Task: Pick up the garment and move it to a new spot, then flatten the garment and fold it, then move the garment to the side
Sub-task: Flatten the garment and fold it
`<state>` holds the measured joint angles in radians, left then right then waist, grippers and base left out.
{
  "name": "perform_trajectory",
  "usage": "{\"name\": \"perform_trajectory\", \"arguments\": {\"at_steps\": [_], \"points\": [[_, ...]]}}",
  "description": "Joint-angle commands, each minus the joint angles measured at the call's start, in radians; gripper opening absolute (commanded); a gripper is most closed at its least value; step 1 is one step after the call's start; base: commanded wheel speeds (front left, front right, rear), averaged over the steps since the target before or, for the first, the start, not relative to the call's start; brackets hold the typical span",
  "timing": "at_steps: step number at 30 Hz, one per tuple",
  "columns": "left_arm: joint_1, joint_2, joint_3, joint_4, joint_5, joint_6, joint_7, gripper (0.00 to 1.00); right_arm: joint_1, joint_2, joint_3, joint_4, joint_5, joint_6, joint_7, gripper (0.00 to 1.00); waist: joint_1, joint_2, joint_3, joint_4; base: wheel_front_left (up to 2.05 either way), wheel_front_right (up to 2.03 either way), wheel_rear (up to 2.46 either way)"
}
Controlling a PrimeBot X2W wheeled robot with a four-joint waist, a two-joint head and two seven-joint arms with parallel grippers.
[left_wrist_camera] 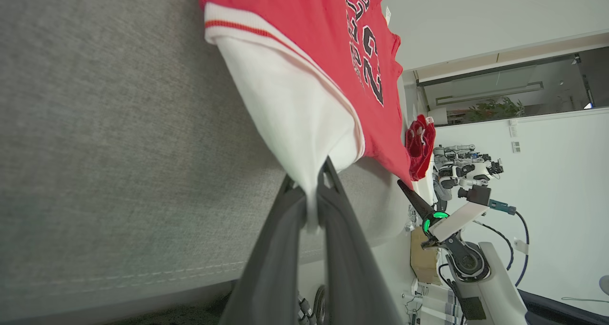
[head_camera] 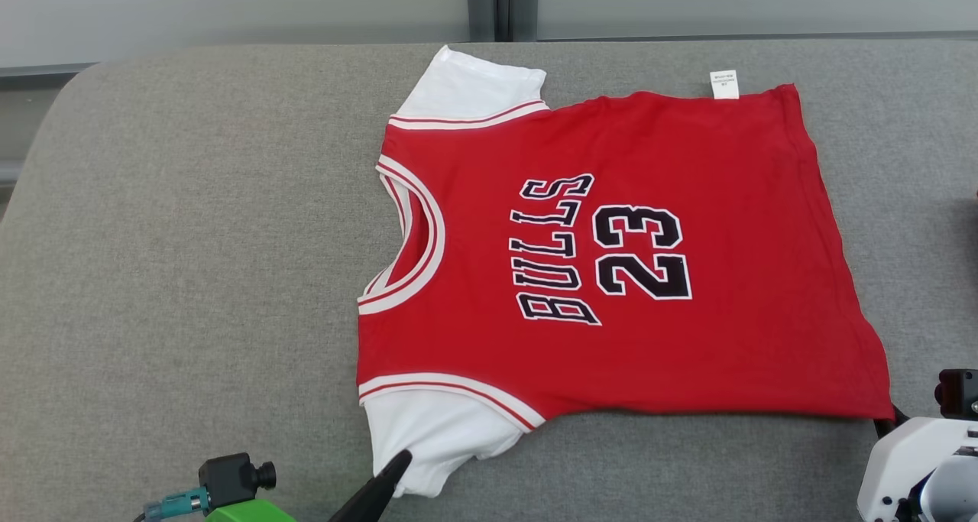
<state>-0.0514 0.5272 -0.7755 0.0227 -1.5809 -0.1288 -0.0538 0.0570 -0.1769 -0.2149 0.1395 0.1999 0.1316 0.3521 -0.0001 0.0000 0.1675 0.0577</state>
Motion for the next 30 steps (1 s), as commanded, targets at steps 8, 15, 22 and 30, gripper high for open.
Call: {"name": "perform_trajectory", "arguments": {"at_steps": [8,15,22,30], "points": [[-0.05,-0.014,0.017,-0.064,0.021,-0.003,-0.001,0.0,-0.007,0.011,0.017,-0.064,0.013,-0.002,0.008,0.0,0.0001,0.0,0.01,-0.006,0.0,0.0,0.0],[-0.202,-0.083,0.014,-0.041,0.055,-0.003,0.022,0.0,-0.093,-0.002,0.045,-0.064,0.009,-0.002,0.01,0.0,0.0001,0.0,0.009,-0.001,0.0,0.0,0.0],[-0.329,-0.145,0.02,0.125,0.129,-0.003,-0.059,0.0,-0.185,-0.008,0.063,-0.009,-0.016,-0.002,0.013,0.0,0.0001,0.0,0.015,-0.015,0.0,0.0,0.0],[-0.425,-0.197,0.01,0.286,0.173,-0.003,-0.155,0.0,-0.296,-0.017,0.056,0.083,-0.038,-0.002,-0.036,0.0,0.0001,0.0,0.044,-0.031,0.0,0.0,0.0]]}}
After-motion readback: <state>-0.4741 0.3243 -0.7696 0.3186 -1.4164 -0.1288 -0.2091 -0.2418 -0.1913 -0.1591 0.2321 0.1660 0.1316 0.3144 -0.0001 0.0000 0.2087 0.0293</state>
